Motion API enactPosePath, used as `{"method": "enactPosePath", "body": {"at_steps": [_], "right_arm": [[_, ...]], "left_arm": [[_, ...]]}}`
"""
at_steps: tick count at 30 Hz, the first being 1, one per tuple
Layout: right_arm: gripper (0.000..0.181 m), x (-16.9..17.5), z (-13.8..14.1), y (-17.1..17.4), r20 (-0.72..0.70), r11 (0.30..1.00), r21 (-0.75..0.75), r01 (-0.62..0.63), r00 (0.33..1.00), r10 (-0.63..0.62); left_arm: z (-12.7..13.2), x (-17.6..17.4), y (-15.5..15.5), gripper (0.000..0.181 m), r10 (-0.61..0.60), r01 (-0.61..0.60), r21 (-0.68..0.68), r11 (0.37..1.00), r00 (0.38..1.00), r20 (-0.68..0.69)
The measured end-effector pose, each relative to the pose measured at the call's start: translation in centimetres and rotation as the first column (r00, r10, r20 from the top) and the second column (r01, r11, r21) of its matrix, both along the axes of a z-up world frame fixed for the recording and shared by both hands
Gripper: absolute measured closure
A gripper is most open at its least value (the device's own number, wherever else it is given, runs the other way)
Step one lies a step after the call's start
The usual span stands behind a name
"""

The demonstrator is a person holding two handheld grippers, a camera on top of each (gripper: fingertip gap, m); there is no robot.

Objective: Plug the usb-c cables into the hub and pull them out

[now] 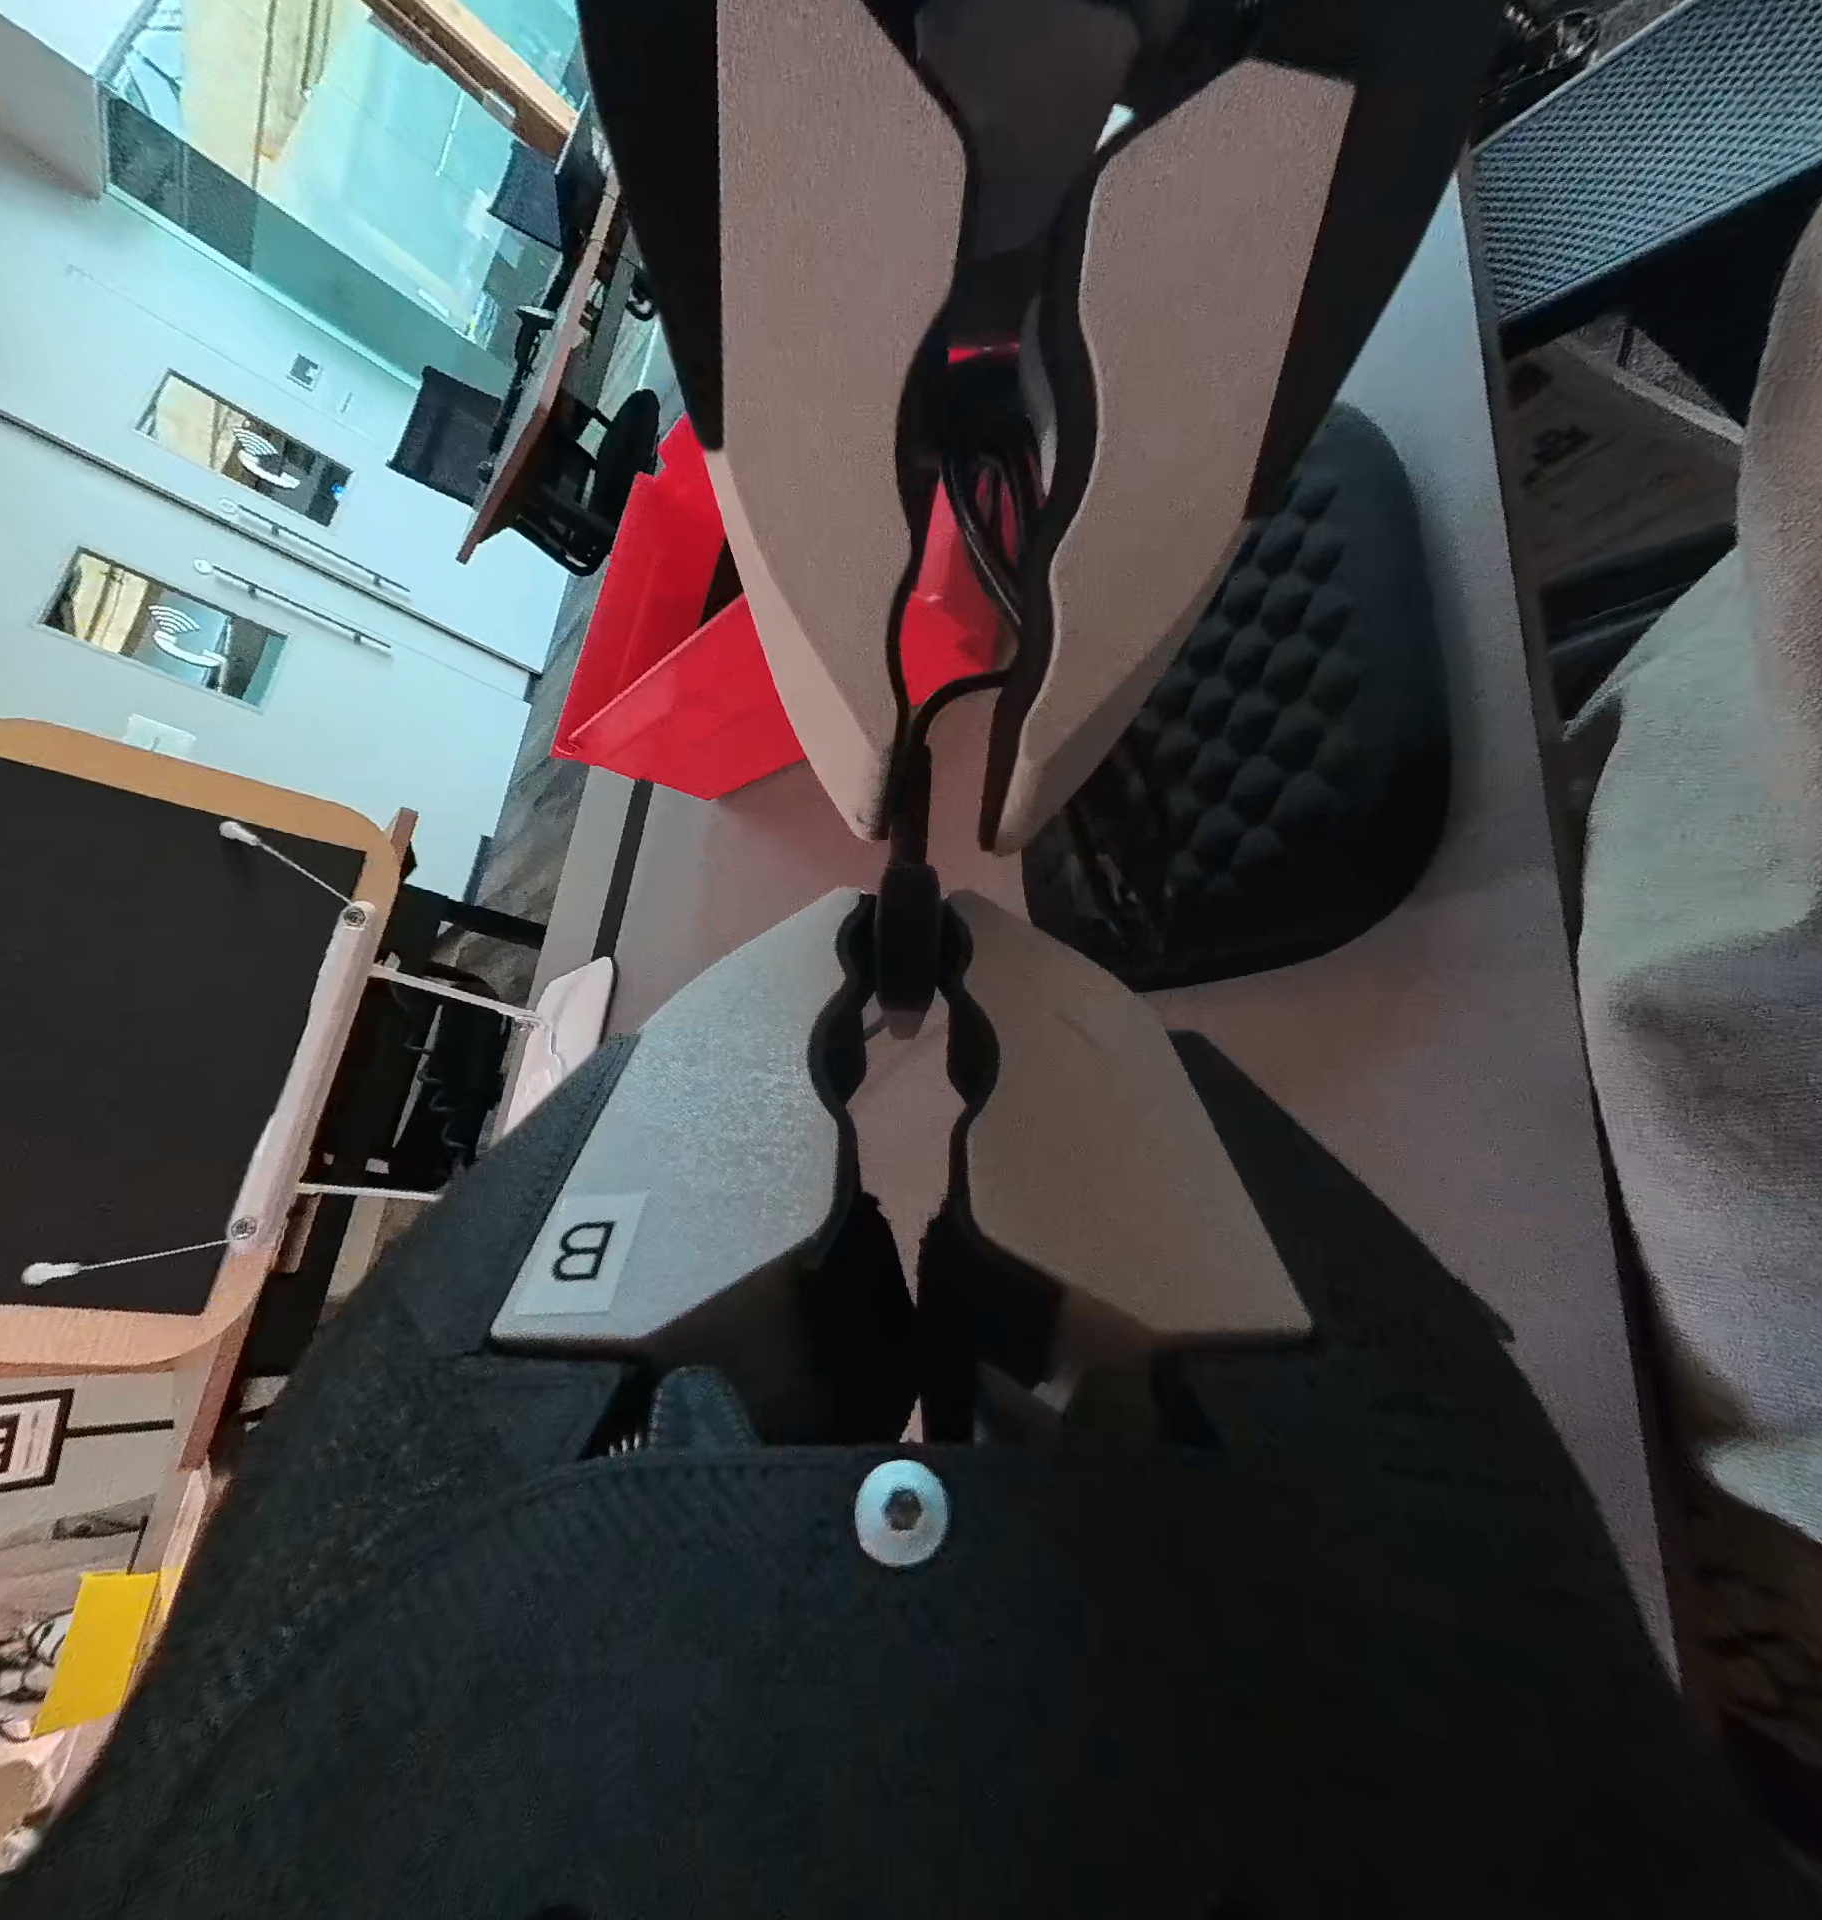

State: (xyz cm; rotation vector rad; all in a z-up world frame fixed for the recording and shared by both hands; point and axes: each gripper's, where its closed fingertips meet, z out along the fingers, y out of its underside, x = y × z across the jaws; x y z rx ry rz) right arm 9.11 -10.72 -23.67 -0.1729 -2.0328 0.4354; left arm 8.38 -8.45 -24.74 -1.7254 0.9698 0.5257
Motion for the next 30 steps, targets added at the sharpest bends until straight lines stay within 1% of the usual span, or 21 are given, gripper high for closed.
{"method": "enactPosePath", "body": {"at_steps": [2,5,7,10,12,14,15,17,18,19,20,21,22,23,24,25,26,27,28,30], "right_arm": [[0.169,-0.5,-0.3,0.1,-0.022,1.0,0.014,0.02,1.0,-0.019],[0.175,-1.3,-1.1,0.6,-0.062,0.994,0.09,0.068,0.996,-0.062],[0.176,-1.8,-2.0,0.9,-0.053,0.989,0.123,0.085,0.995,-0.079],[0.176,-2.7,-3.0,1.5,-0.059,0.988,0.121,0.096,0.994,-0.09],[0.176,-3.7,-4.3,2.1,-0.07,0.982,0.157,0.108,0.993,-0.098],[0.175,-4.3,-5.8,2.3,-0.08,0.979,0.182,0.09,0.994,-0.076],[0.175,-4.4,-6.1,2.2,-0.089,0.983,0.168,0.068,0.995,-0.053],[0.176,-4.4,-6.3,2.1,-0.087,0.992,0.124,0.038,0.996,-0.028],[0.176,-4.5,-6.4,5.2,-0.103,0.968,0.205,0.142,0.987,-0.123],[0.176,-3.9,-6.5,9.9,-0.125,0.928,0.267,0.259,0.964,-0.234],[0.176,-3.0,-6.4,11.8,-0.088,0.943,0.178,0.283,0.958,-0.271],[0.177,-2.9,-4.9,8.7,-0.079,0.981,0.025,0.194,0.978,-0.192],[0.176,-3.1,-2.9,3.9,-0.129,0.997,-0.034,0.074,0.989,-0.077],[0.176,-3.5,-1.6,1.2,-0.197,1.0,-0.002,0.018,0.98,-0.018],[0.176,-3.8,-1.0,1.0,-0.231,1.0,0.02,0.016,0.973,-0.011],[0.177,-3.6,-0.6,2.1,-0.235,0.999,-0.031,0.025,0.972,-0.032],[0.176,-3.2,-0.3,3.6,-0.233,0.994,-0.097,0.051,0.97,-0.072],[0.176,-2.6,0.2,5.1,-0.24,0.988,-0.131,0.078,0.965,-0.108],[0.176,-1.9,0.9,5.9,-0.258,0.984,-0.156,0.088,0.958,-0.126],[0.176,-0.8,2.8,6.8,-0.287,0.97,-0.229,0.087,0.945,-0.153]], "left_arm": [[-0.2,-0.1,0.1,0.172,0.001,-0.001,-0.002,1.0,1.0,-0.005],[-0.9,-0.2,0.3,0.173,0.0,-0.001,-0.02,1.0,1.0,-0.013],[-1.8,-0.6,0.4,0.172,0.004,-0.006,-0.042,0.999,0.999,-0.04],[-2.9,-1.7,1.1,0.172,-0.007,0.007,-0.002,1.0,0.997,-0.073],[-4.0,-2.7,1.5,0.172,-0.004,0.004,-0.005,1.0,0.993,-0.12],[-5.4,-3.4,1.6,0.172,-0.04,0.039,-0.014,0.999,0.991,-0.129],[-5.8,-3.5,1.7,0.172,-0.062,0.063,0.003,0.998,0.99,-0.128],[-5.8,-3.4,1.6,0.171,-0.091,0.095,0.052,0.994,0.993,-0.08],[-6.0,-5.0,1.0,0.172,-0.031,0.036,0.052,0.998,0.995,-0.099],[-5.9,-8.3,-0.4,0.173,0.079,-0.075,0.063,0.995,0.994,-0.069],[-5.1,-10.0,-1.7,0.173,0.123,-0.131,0.09,0.987,0.989,0.081],[-3.8,-8.0,-1.6,0.174,0.042,-0.056,0.109,0.992,0.99,0.131],[-2.7,-4.9,-0.4,0.173,-0.022,0.016,0.131,0.991,0.999,0.05],[-2.3,-2.8,0.8,0.172,-0.042,0.049,0.142,0.989,0.998,-0.053],[-2.3,-2.7,1.5,0.172,-0.008,0.023,0.141,0.99,0.994,-0.106],[-2.4,-3.5,1.4,0.172,0.016,-0.003,0.15,0.989,0.996,-0.083],[-2.6,-4.4,0.9,0.172,0.029,-0.028,0.154,0.988,1.0,-0.005],[-2.9,-5.1,0.4,0.173,0.037,-0.048,0.149,0.988,0.997,0.071],[-3.0,-5.6,0.1,0.173,0.053,-0.071,0.155,0.985,0.992,0.119],[-2.9,-5.8,-0.1,0.173,0.078,-0.102,0.187,0.977,0.988,0.135]]}}
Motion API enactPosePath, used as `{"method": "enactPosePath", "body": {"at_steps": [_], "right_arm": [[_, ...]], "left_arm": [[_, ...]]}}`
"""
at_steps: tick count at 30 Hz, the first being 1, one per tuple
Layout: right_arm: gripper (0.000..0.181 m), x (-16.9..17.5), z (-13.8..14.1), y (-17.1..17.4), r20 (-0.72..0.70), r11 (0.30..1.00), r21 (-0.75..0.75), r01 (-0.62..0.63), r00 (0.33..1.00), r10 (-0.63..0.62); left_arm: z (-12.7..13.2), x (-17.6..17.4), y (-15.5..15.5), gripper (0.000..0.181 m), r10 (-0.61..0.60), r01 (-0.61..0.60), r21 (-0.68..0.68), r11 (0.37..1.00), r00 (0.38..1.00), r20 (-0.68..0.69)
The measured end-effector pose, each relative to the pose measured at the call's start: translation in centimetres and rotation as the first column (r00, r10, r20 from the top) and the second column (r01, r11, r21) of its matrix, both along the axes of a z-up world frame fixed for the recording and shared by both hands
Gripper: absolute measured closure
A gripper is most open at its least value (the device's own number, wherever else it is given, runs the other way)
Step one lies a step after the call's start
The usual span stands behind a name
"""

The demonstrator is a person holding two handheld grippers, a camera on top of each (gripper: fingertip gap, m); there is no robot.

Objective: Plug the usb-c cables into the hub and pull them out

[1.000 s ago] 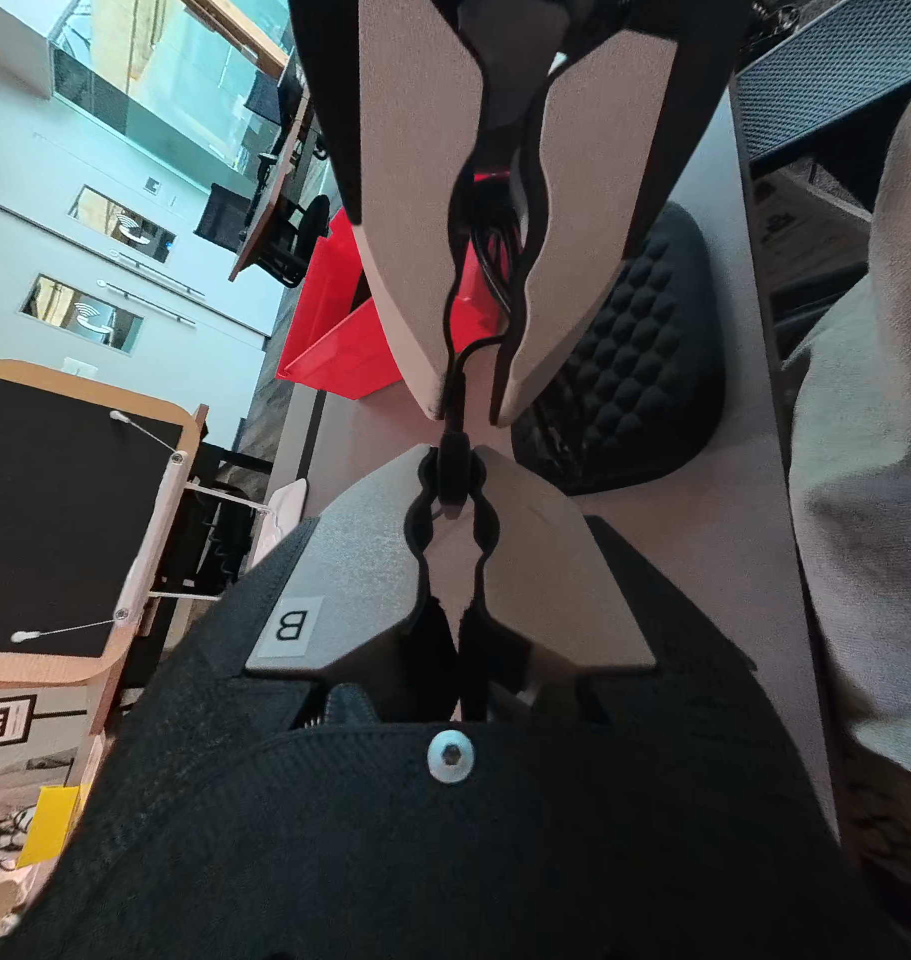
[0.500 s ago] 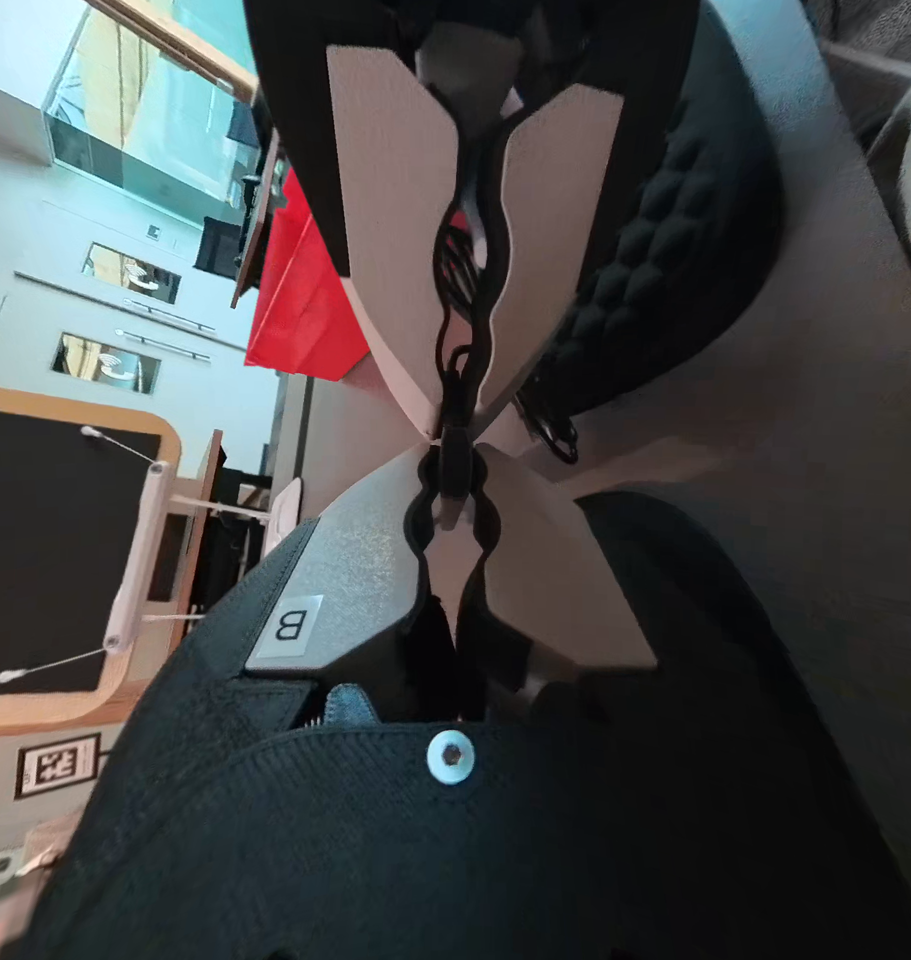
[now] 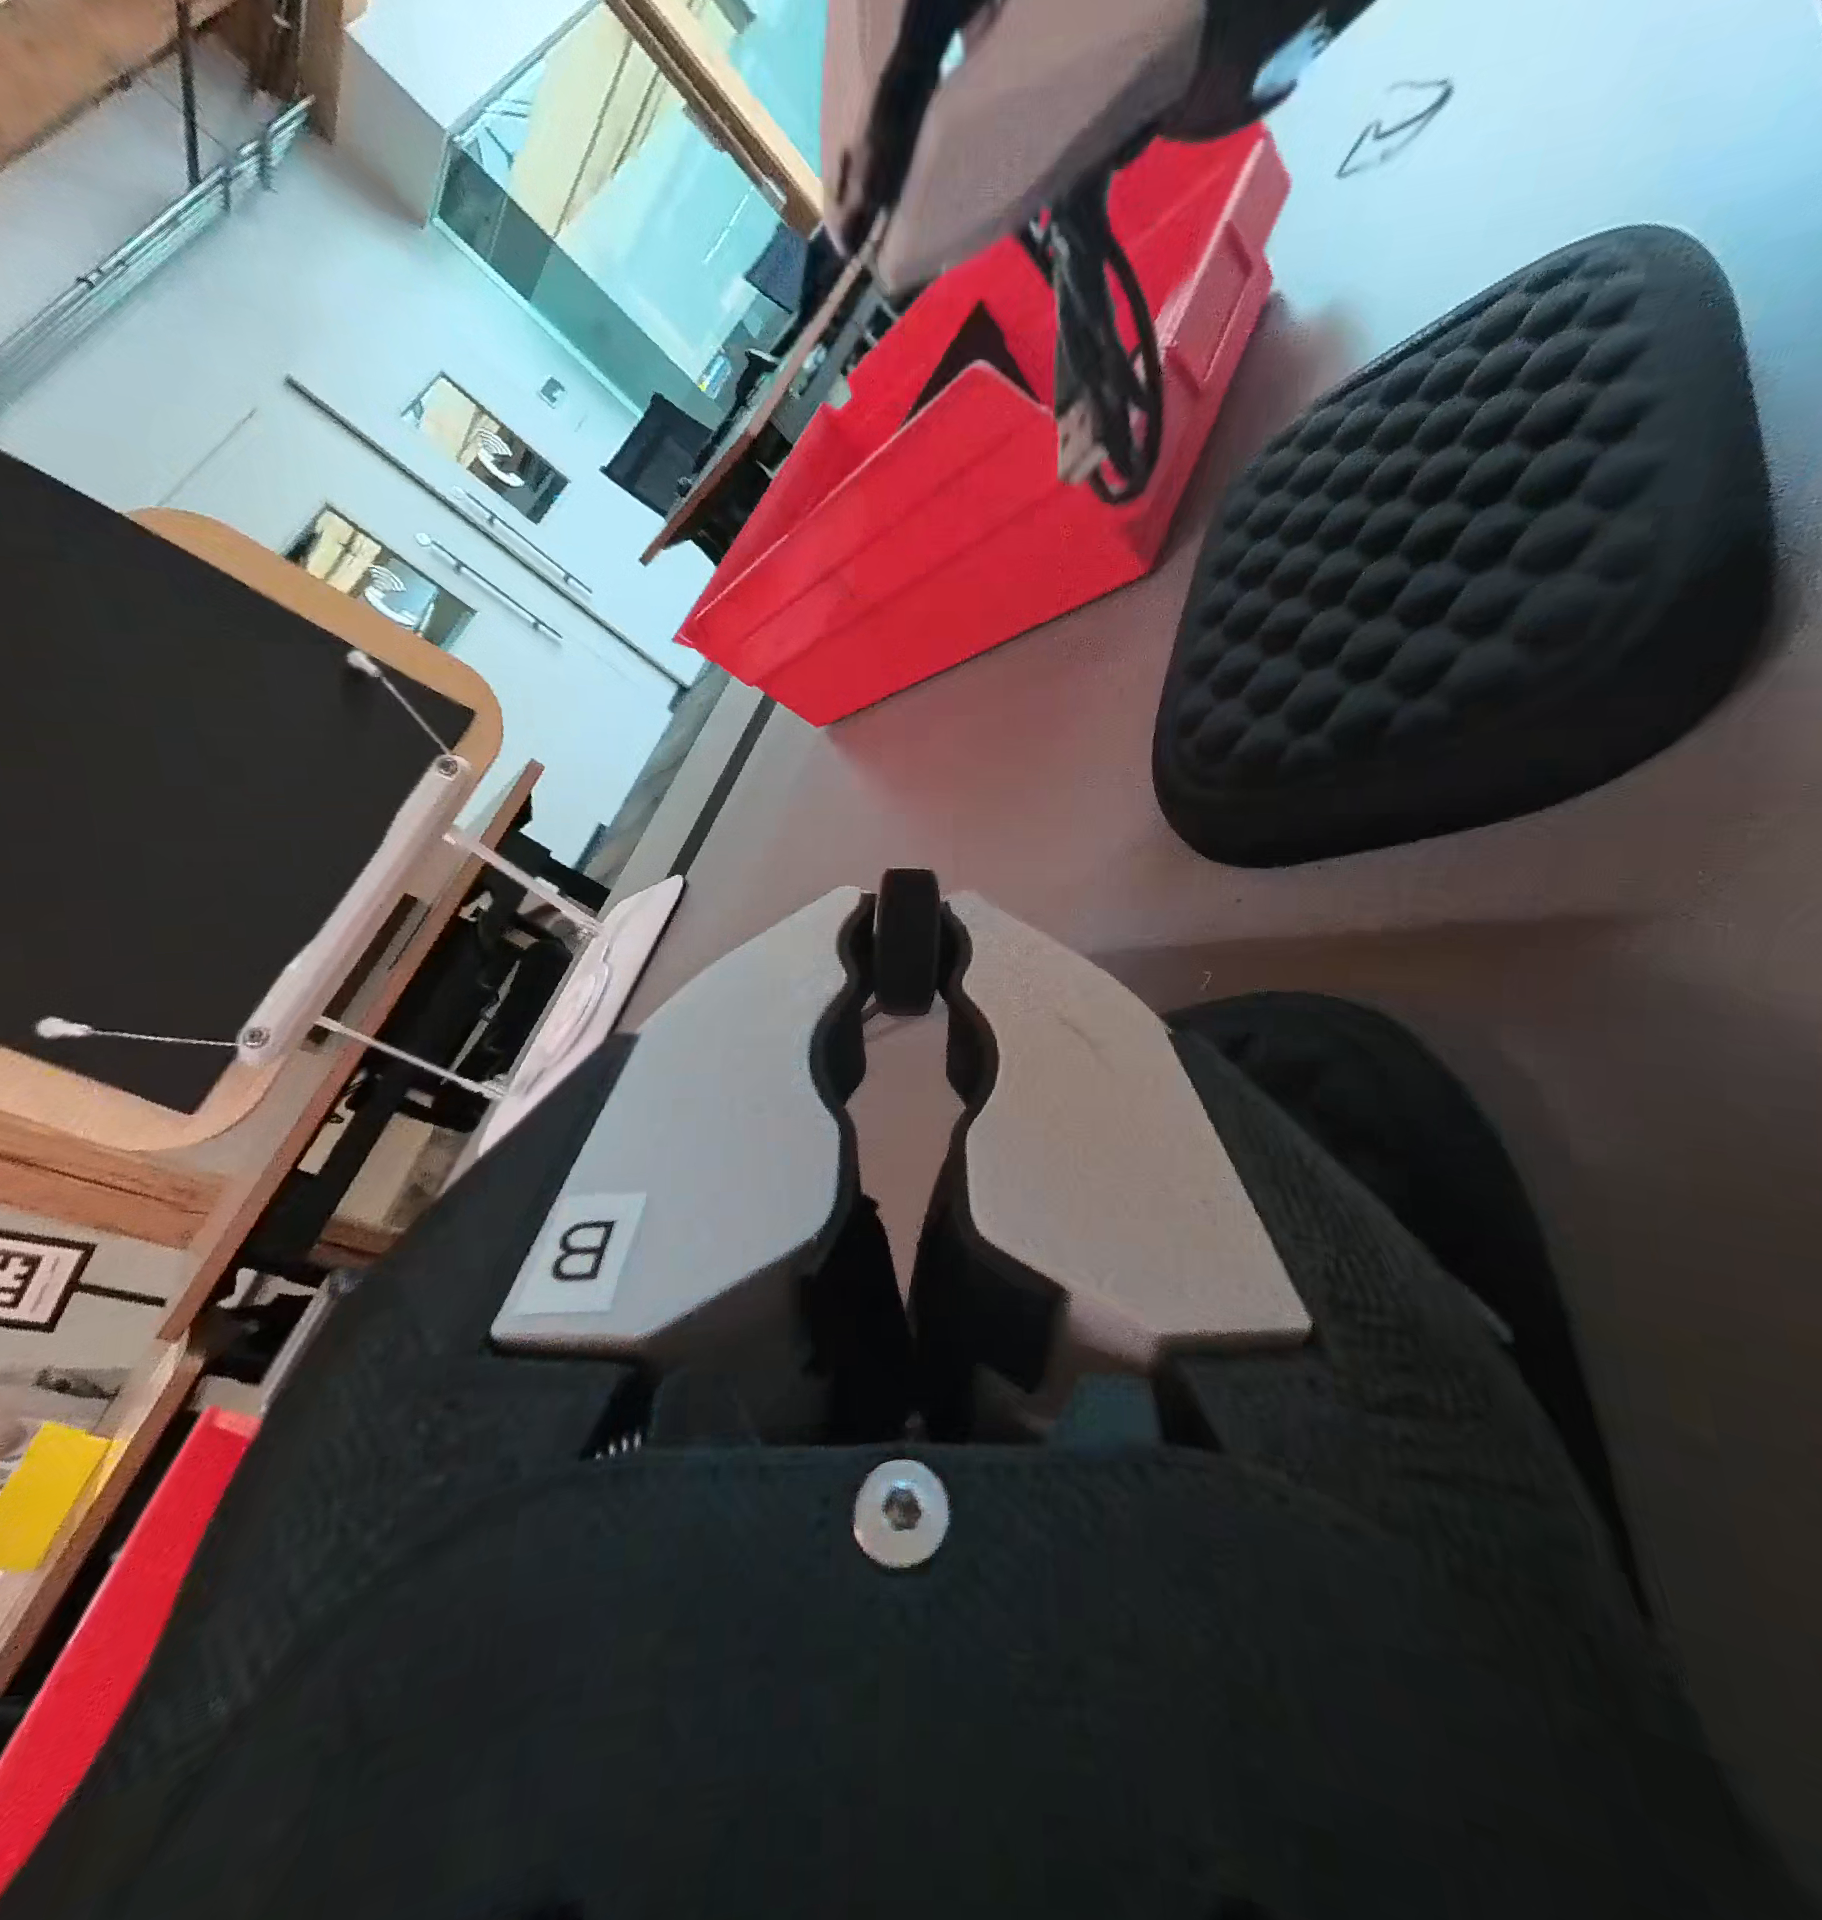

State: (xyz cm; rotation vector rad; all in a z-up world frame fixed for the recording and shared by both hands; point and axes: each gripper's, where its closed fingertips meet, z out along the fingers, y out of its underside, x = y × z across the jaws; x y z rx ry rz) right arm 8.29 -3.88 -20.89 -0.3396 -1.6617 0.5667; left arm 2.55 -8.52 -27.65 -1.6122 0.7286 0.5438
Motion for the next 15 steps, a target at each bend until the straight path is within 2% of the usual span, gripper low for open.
{"method": "enactPosePath", "body": {"at_steps": [3,7,10,12,15], "right_arm": [[0.176,1.6,3.9,2.5,-0.12,0.995,-0.075,0.06,0.99,-0.069],[0.176,3.6,7.4,9.1,-0.185,0.955,-0.21,0.212,0.95,-0.252],[0.176,4.1,7.0,14.8,-0.098,0.872,-0.348,0.343,0.912,-0.398],[0.176,4.1,5.5,18.2,-0.013,0.808,-0.387,0.444,0.874,-0.486],[0.176,4.1,2.9,21.5,0.1,0.737,-0.409,0.538,0.829,-0.55]], "left_arm": [[-0.3,0.5,0.3,0.173,0.006,-0.004,0.036,0.999,0.999,-0.048],[-0.1,0.3,0.3,0.172,0.04,-0.036,0.078,0.996,0.998,-0.053],[0.0,0.1,0.4,0.171,0.031,-0.028,0.097,0.995,0.999,-0.028],[0.0,0.2,0.3,0.171,0.028,-0.024,0.099,0.995,0.999,-0.034],[-0.4,0.6,0.4,0.171,0.02,-0.011,0.091,0.996,0.995,-0.101]]}}
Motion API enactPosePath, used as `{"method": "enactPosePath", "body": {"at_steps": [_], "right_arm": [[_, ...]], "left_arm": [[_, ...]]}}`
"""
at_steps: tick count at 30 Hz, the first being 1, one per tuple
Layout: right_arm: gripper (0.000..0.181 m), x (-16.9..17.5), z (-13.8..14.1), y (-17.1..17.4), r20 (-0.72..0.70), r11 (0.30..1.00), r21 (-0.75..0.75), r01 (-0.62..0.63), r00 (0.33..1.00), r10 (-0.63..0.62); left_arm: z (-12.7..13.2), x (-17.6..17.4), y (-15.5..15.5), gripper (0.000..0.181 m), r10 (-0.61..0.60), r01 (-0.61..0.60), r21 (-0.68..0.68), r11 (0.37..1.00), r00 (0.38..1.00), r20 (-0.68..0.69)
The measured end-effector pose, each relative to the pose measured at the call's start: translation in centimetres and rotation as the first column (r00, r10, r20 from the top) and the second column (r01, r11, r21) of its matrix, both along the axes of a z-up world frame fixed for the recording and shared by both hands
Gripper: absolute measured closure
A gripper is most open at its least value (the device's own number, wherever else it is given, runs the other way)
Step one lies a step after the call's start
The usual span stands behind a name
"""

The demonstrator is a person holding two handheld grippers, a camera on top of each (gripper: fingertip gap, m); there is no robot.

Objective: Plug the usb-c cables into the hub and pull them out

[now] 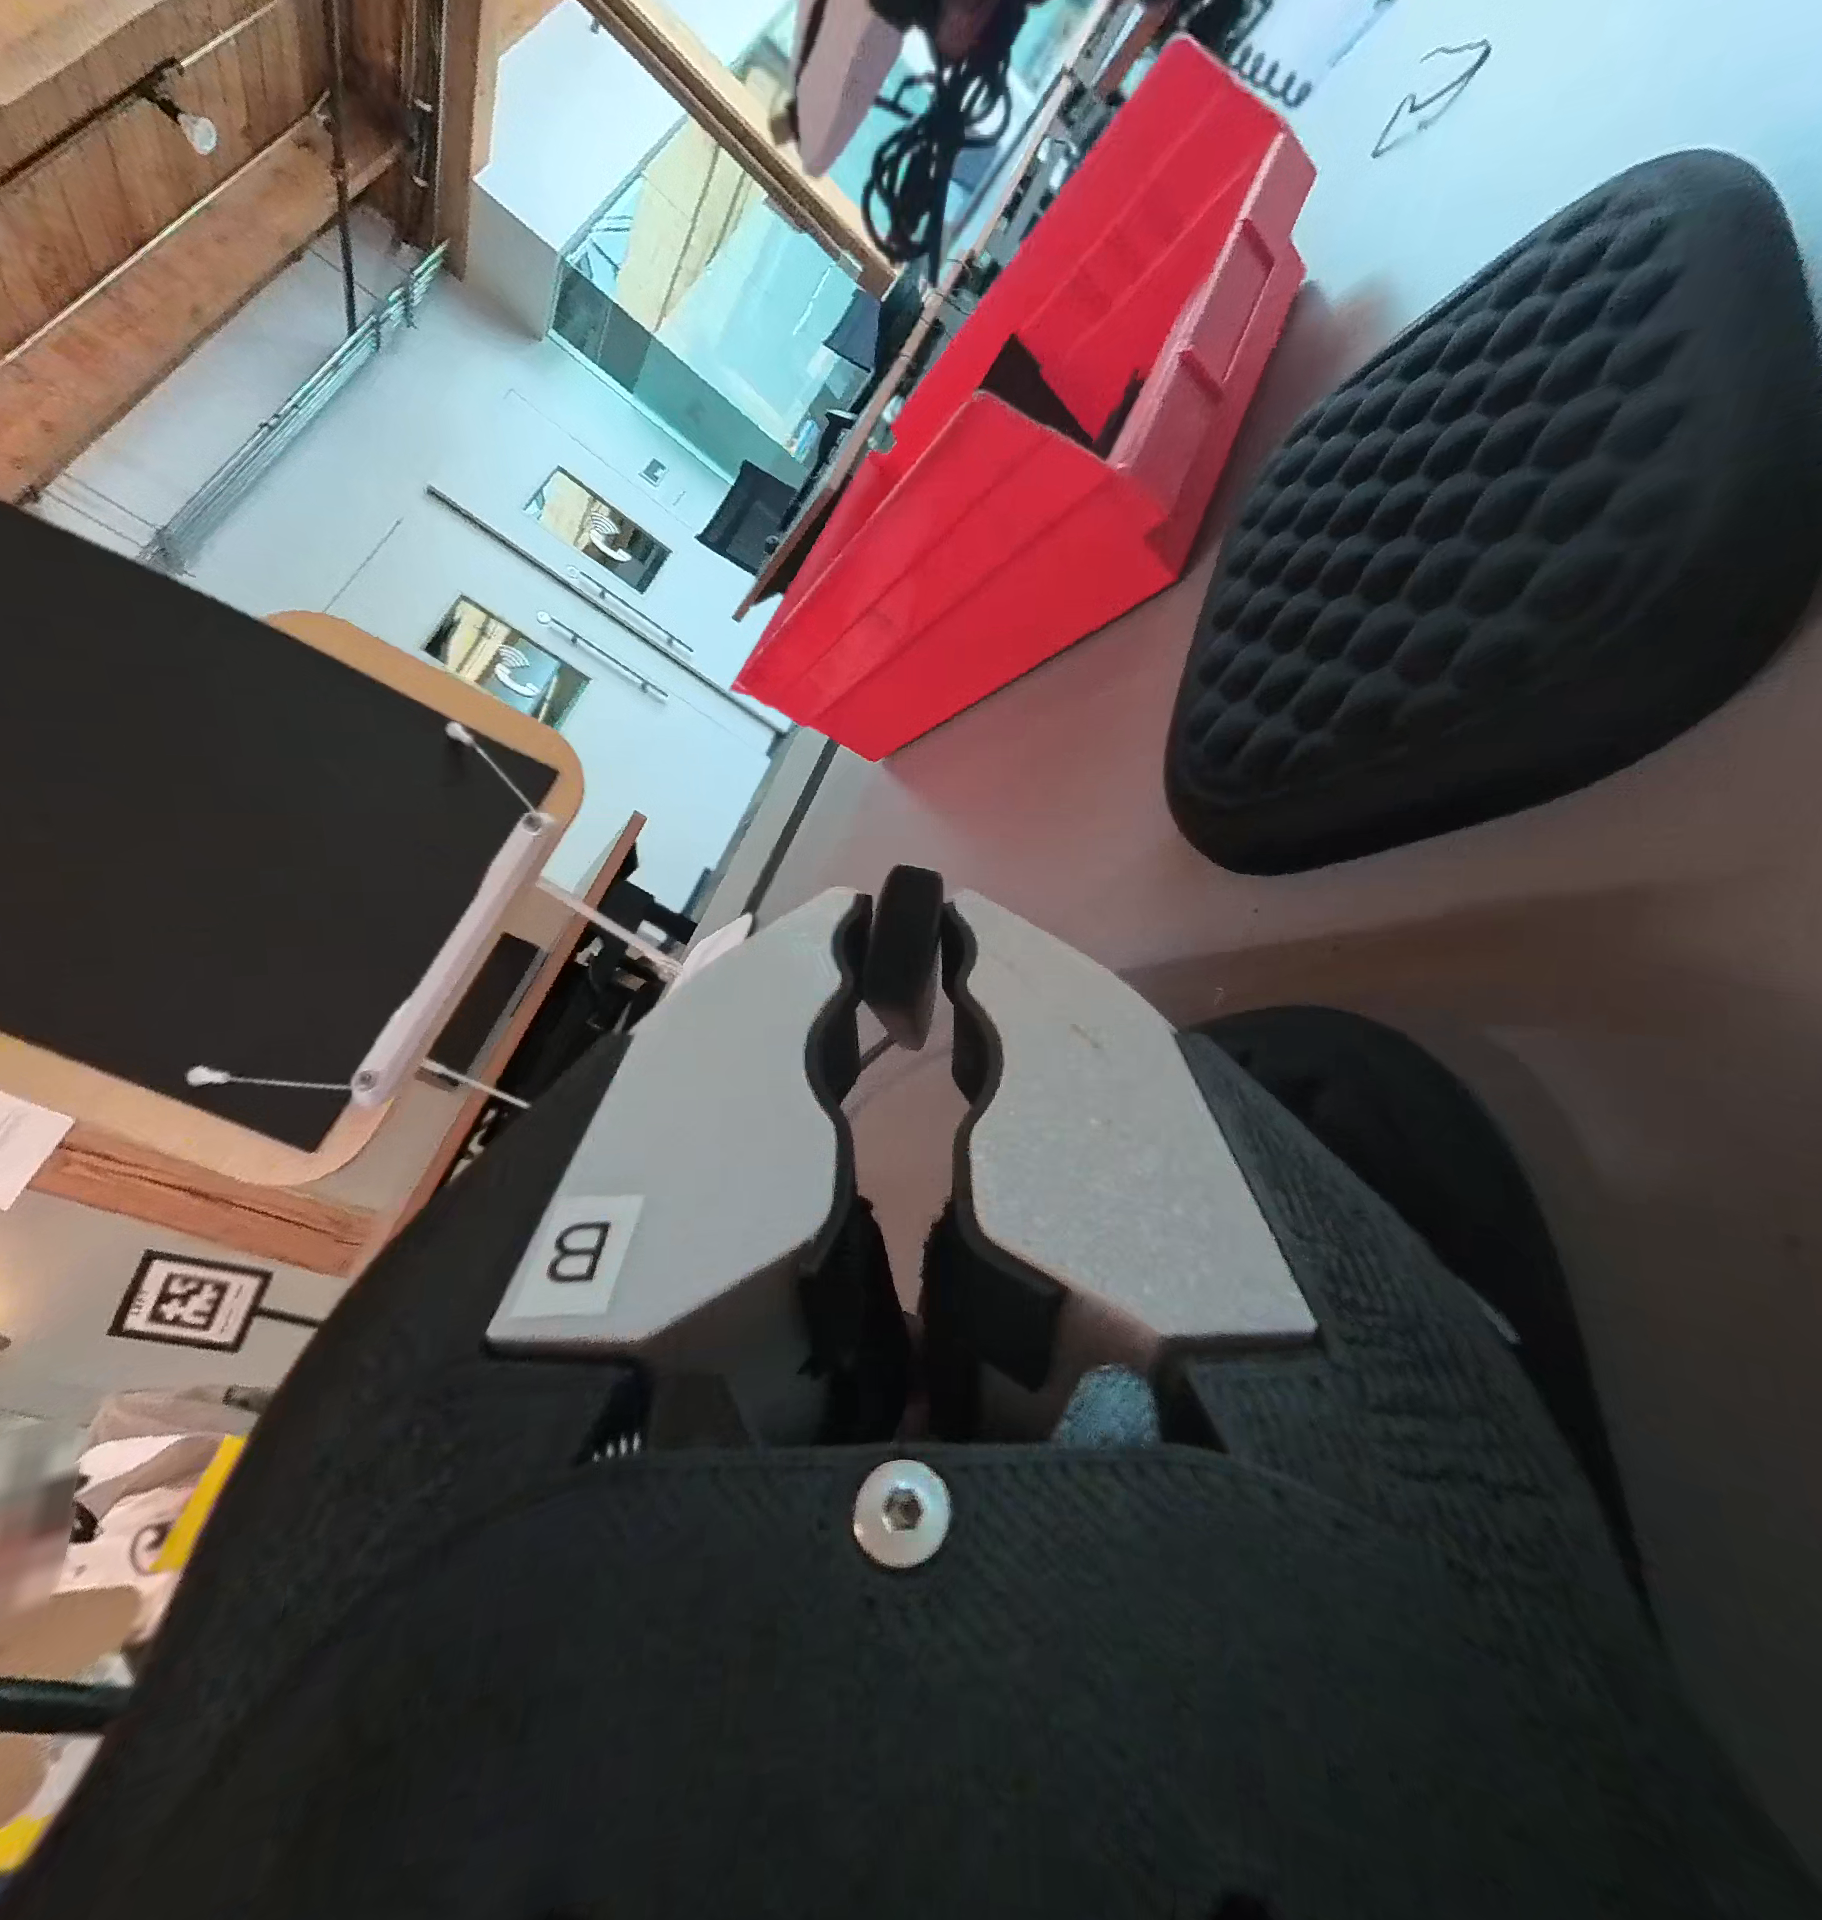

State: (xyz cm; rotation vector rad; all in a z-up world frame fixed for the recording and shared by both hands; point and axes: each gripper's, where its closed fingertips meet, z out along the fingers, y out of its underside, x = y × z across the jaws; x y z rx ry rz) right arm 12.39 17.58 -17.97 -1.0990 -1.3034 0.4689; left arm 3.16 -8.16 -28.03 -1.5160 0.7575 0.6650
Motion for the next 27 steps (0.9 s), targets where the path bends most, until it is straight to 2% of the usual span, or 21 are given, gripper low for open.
{"method": "enactPosePath", "body": {"at_steps": [4,9,14,17,21,24,25,27], "right_arm": [[0.176,0.0,-3.6,2.5,0.146,0.993,-0.063,0.098,0.985,-0.088],[0.172,0.0,-7.6,3.3,0.323,0.981,-0.106,0.16,0.939,-0.118],[0.144,0.1,-7.6,2.9,0.317,0.983,-0.121,0.141,0.944,-0.096],[0.119,0.2,-6.0,1.9,0.246,0.991,-0.081,0.105,0.966,-0.082],[0.104,-1.2,-1.8,-4.2,0.012,0.991,0.036,-0.129,0.992,0.129],[0.103,-2.2,1.3,-11.3,-0.192,0.911,0.266,-0.316,0.908,0.371],[0.104,-2.5,1.5,-13.8,-0.2,0.861,0.341,-0.379,0.865,0.46],[0.102,-3.5,0.4,-17.5,-0.126,0.785,0.433,-0.444,0.832,0.54]], "left_arm": [[-0.9,0.1,0.3,0.17,0.009,-0.011,-0.046,0.999,0.999,-0.04],[-0.5,0.0,0.2,0.17,0.007,-0.008,-0.024,1.0,1.0,-0.014],[-0.1,-0.3,0.0,0.17,0.0,0.0,-0.002,1.0,1.0,0.019],[0.2,-0.3,-0.1,0.17,-0.008,0.007,0.016,1.0,0.999,0.039],[0.6,-0.5,-0.2,0.17,-0.014,0.011,0.045,0.999,0.997,0.074],[1.0,-0.7,-0.3,0.17,-0.019,0.012,0.069,0.998,0.995,0.099],[1.1,-0.8,-0.3,0.17,-0.019,0.012,0.076,0.997,0.995,0.102],[1.3,-0.8,-0.3,0.17,-0.023,0.015,0.089,0.996,0.995,0.098]]}}
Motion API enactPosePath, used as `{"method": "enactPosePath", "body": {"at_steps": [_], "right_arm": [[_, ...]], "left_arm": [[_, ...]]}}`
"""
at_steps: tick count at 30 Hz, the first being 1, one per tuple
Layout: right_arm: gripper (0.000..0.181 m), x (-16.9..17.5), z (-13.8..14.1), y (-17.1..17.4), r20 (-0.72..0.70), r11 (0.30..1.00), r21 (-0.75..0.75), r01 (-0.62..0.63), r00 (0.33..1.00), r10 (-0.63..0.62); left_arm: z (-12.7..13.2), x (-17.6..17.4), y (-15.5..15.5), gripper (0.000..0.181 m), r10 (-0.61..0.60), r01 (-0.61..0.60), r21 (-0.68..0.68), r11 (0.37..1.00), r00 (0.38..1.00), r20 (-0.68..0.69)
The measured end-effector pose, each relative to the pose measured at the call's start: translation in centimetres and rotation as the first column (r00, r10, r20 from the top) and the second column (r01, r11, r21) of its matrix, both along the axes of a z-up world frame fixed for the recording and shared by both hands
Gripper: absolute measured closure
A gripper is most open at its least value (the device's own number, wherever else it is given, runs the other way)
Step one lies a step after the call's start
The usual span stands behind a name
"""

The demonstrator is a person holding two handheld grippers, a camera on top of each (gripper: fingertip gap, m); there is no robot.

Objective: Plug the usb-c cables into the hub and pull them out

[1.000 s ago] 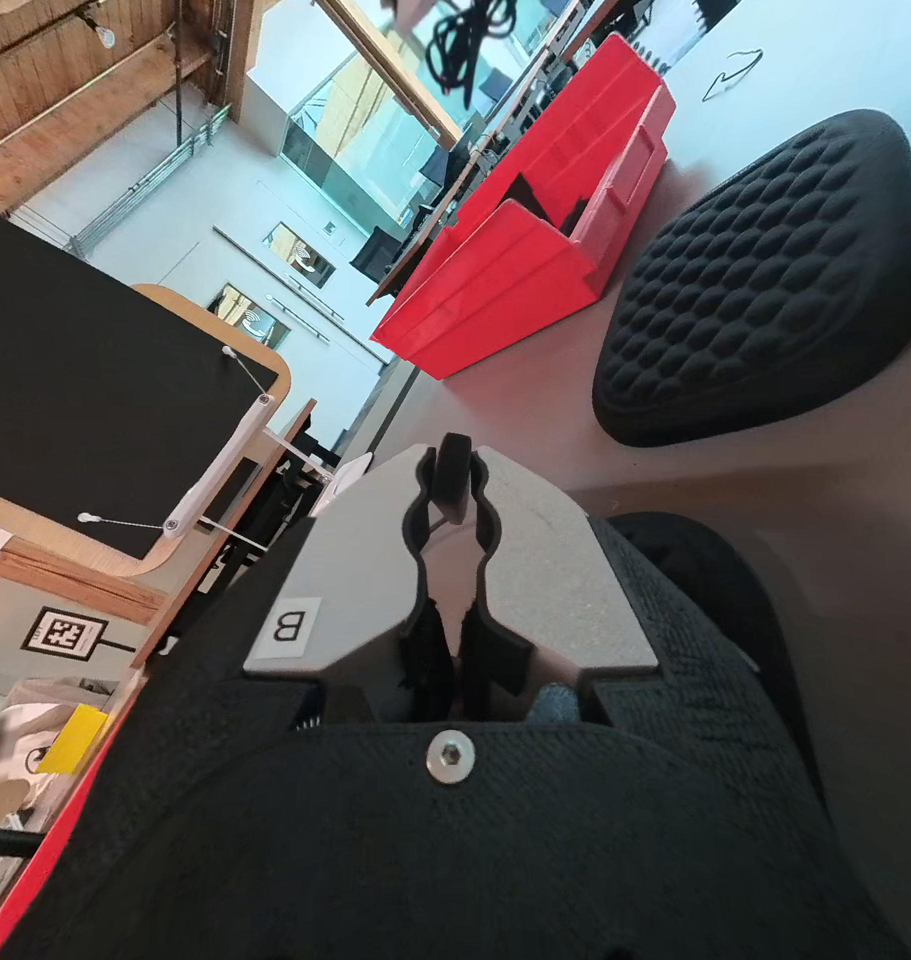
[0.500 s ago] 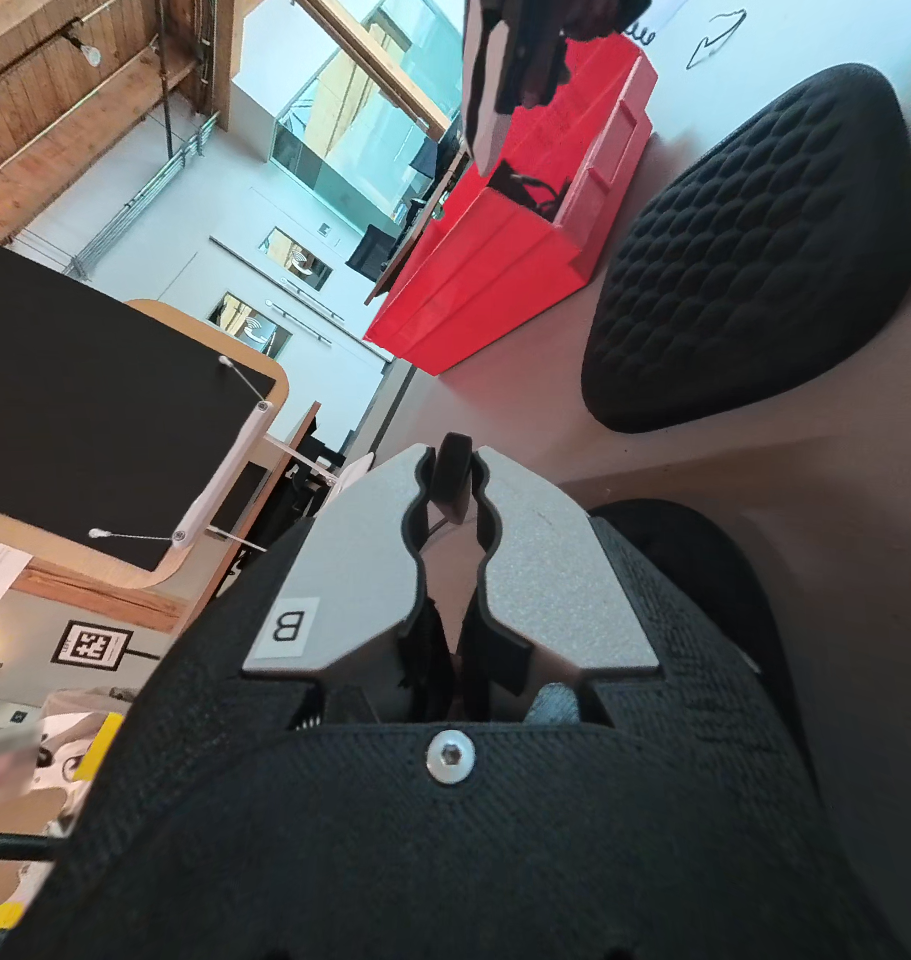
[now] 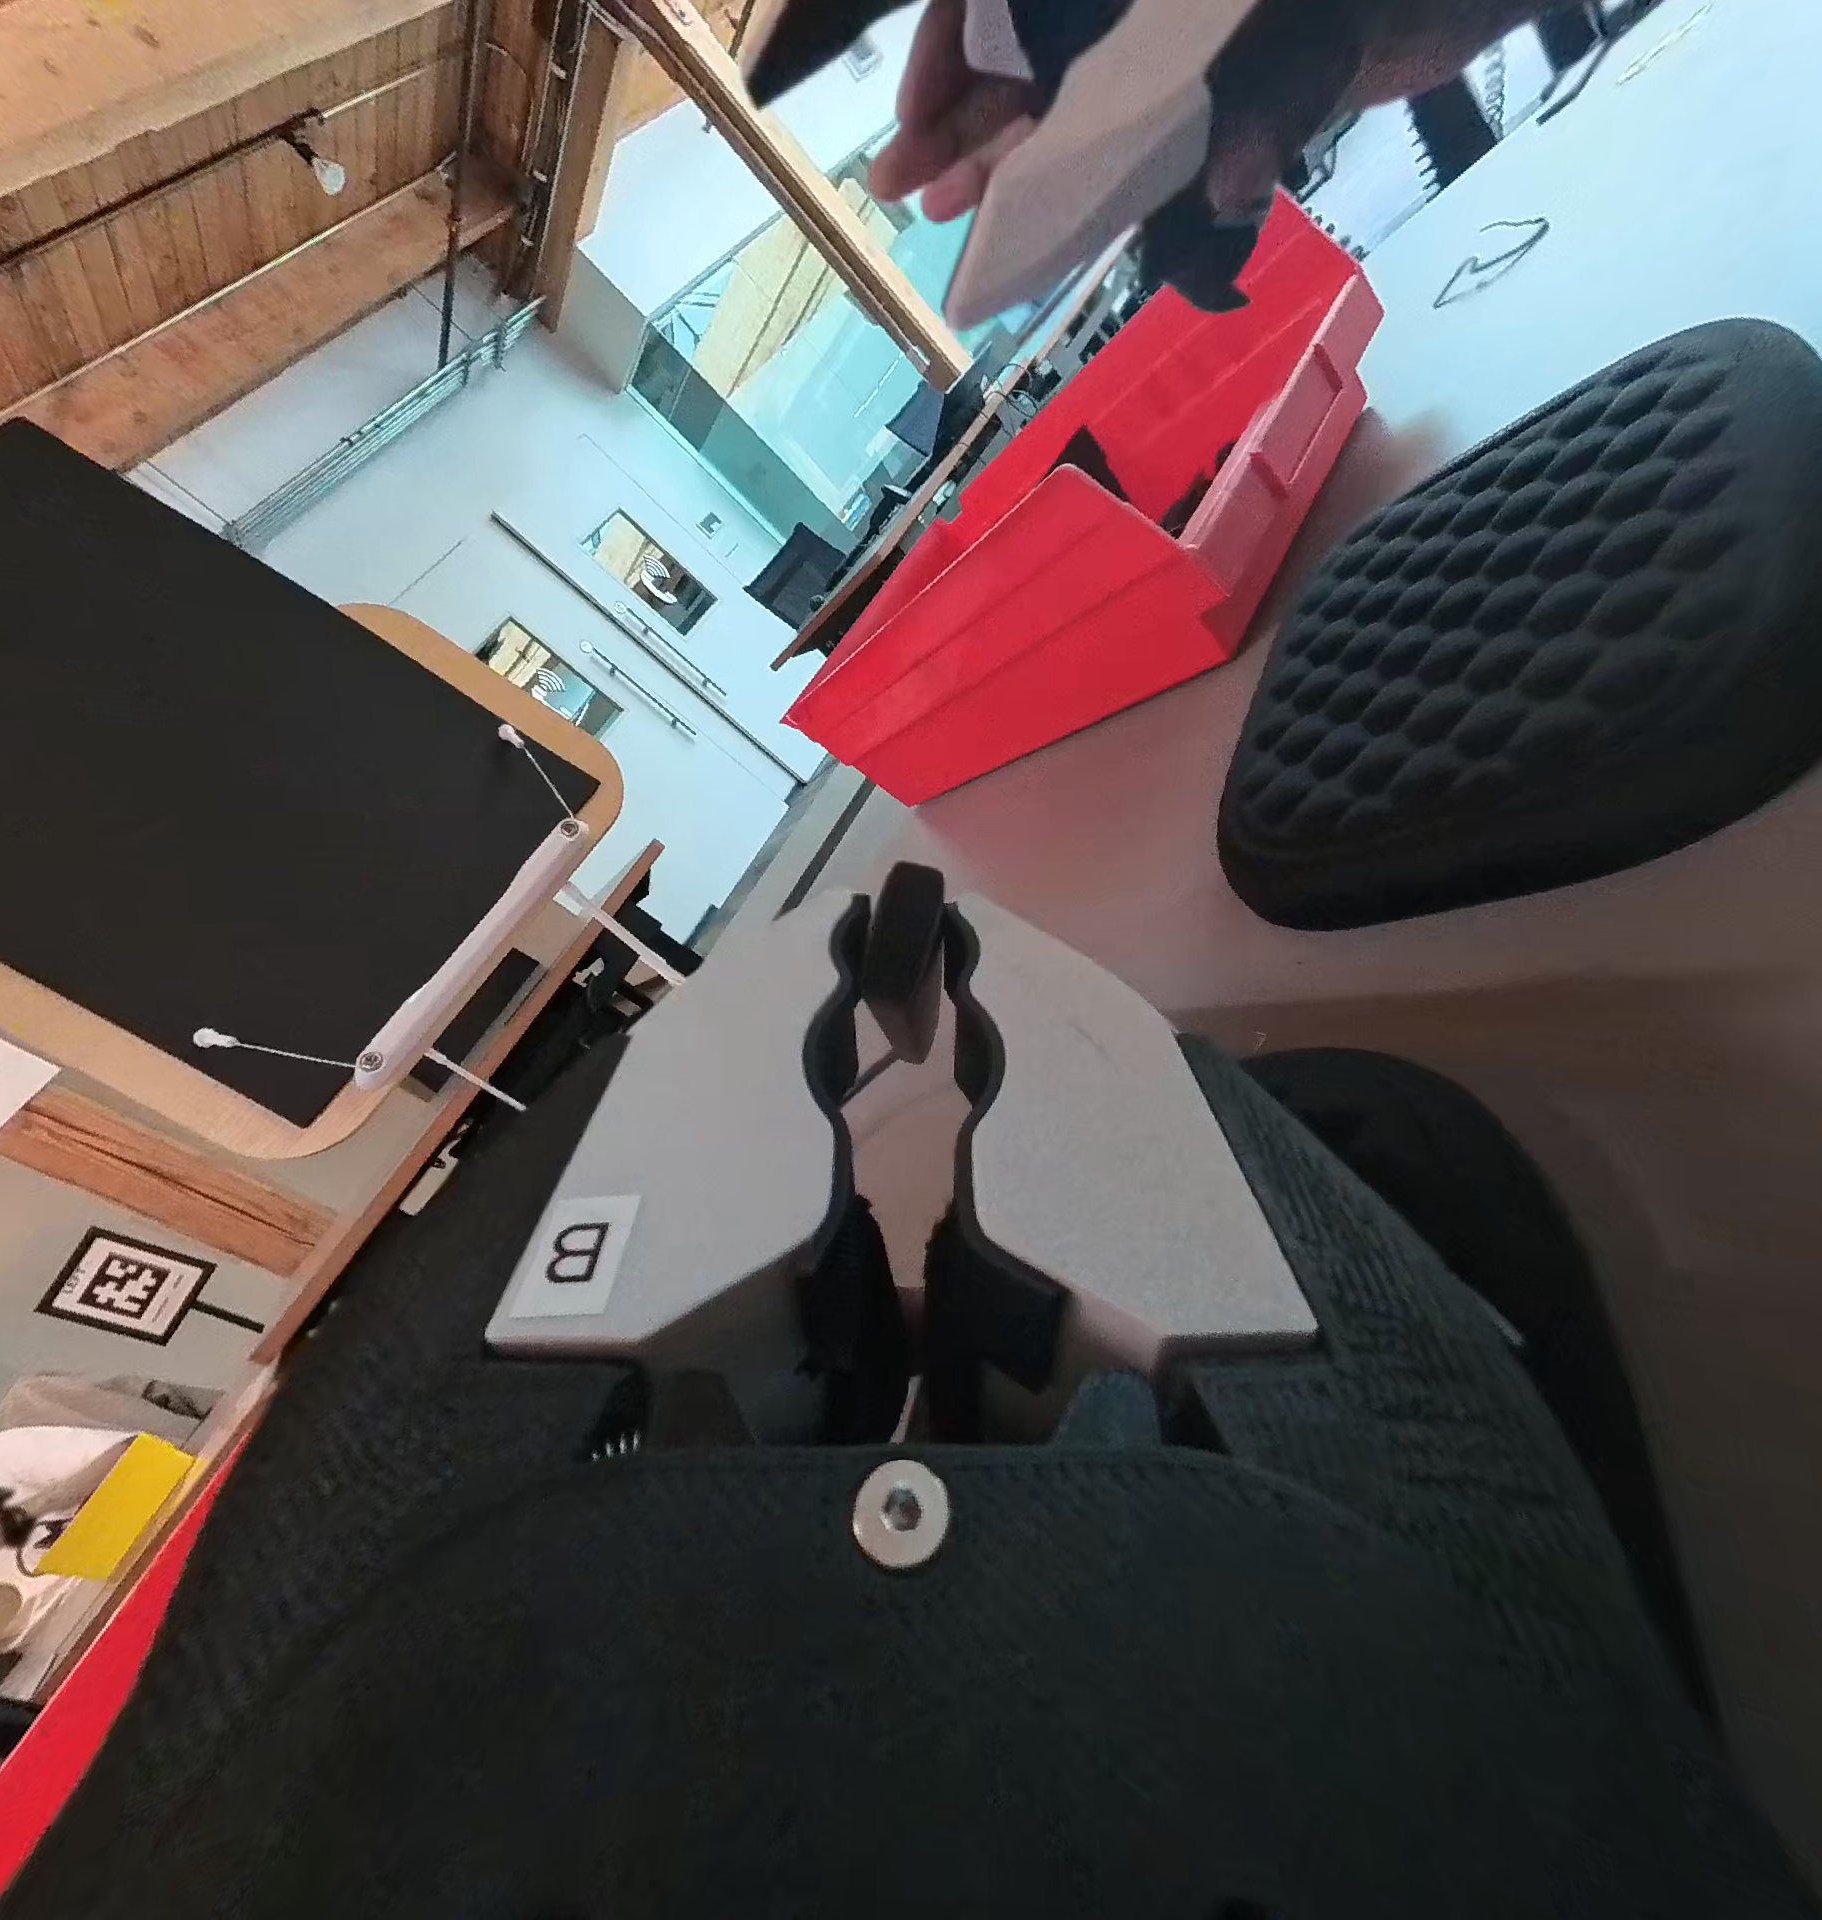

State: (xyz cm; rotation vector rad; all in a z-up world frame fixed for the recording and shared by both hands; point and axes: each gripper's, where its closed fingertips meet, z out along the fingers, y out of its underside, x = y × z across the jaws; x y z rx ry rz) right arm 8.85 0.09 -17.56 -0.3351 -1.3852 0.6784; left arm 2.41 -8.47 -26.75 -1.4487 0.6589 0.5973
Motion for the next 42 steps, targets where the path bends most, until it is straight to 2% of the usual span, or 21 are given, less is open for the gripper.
{"method": "enactPosePath", "body": {"at_steps": [2,4,9,12,15,18,19,20,21,23,26,27,29,30,33,37,40,42], "right_arm": [[0.104,-1.2,-1.6,-3.2,0.037,0.992,0.102,-0.077,0.997,0.074],[0.098,-2.5,-3.7,-5.5,0.102,0.978,0.149,-0.145,0.986,0.13],[0.083,-6.2,-9.1,-8.1,0.28,0.944,0.211,-0.255,0.941,0.192],[0.088,-8.2,-11.2,-8.7,0.34,0.908,0.309,-0.283,0.924,0.173],[0.095,-9.7,-11.9,-9.4,0.358,0.874,0.378,-0.306,0.919,0.167],[0.106,-11.1,-12.4,-9.7,0.355,0.84,0.468,-0.274,0.929,0.105],[0.123,-11.6,-12.5,-9.7,0.333,0.824,0.508,-0.252,0.939,0.082],[0.153,-12.1,-12.1,-9.6,0.27,0.804,0.558,-0.205,0.961,0.058],[0.164,-12.3,-11.8,-9.6,0.205,0.772,0.615,-0.162,0.978,0.042],[0.167,-12.4,-11.8,-9.7,0.171,0.748,0.65,-0.135,0.985,0.029],[0.171,-11.9,-10.5,-9.5,0.133,0.782,0.615,-0.104,0.991,0.028],[0.172,-11.8,-9.9,-9.3,0.106,0.782,0.617,-0.084,0.994,0.023],[0.173,-11.6,-9.3,-8.7,0.067,0.78,0.624,-0.041,0.998,-0.001],[0.173,-11.5,-9.0,-8.4,0.051,0.779,0.627,-0.022,0.999,-0.012],[0.173,-11.0,-8.2,-7.6,0.009,0.774,0.633,0.027,0.999,-0.042],[0.173,-9.9,-5.2,-5.9,-0.09,0.771,0.624,0.13,0.991,-0.095],[0.173,-8.7,-1.9,-3.6,-0.185,0.738,0.628,0.246,0.969,-0.165],[0.173,-7.7,0.7,-1.2,-0.244,0.704,0.624,0.34,0.94,-0.238]], "left_arm": [[0.1,0.0,0.0,0.17,-0.002,0.002,0.008,1.0,1.0,-0.007],[0.1,0.0,0.0,0.17,-0.002,0.002,0.011,1.0,1.0,-0.011],[0.2,-0.1,-0.1,0.17,-0.008,0.008,0.02,1.0,1.0,-0.014],[0.3,0.0,-0.1,0.17,-0.016,0.017,0.022,1.0,1.0,-0.018],[0.3,0.2,-0.2,0.17,-0.026,0.027,0.026,0.999,0.999,-0.023],[0.3,0.6,-0.4,0.17,-0.051,0.052,0.029,0.998,0.998,-0.028],[0.3,0.7,-0.5,0.17,-0.058,0.059,0.03,0.998,0.998,-0.031],[0.3,0.8,-0.5,0.17,-0.064,0.065,0.029,0.997,0.997,-0.033],[0.4,0.9,-0.6,0.168,-0.072,0.073,0.036,0.997,0.997,-0.031],[0.4,1.1,-0.8,0.163,-0.091,0.092,0.044,0.995,0.995,-0.033],[2.1,1.1,-1.2,0.134,-0.076,0.085,0.155,0.984,0.995,-0.063],[2.9,1.3,-1.5,0.118,-0.083,0.097,0.209,0.973,0.994,-0.075],[5.3,1.8,-2.4,0.051,-0.133,0.147,0.365,0.919,0.989,-0.061],[6.4,2.0,-3.2,0.038,-0.168,0.171,0.448,0.877,0.985,-0.047],[7.8,1.4,-4.7,0.037,-0.199,0.169,0.54,0.825,0.98,-0.002],[7.1,0.7,-4.1,0.038,-0.174,0.145,0.495,0.857,0.985,0.014],[6.3,0.2,-3.3,0.037,-0.08,0.087,0.451,0.888,0.996,-0.034],[6.1,0.4,-3.1,0.037,-0.072,0.091,0.437,0.895,0.996,-0.061]]}}
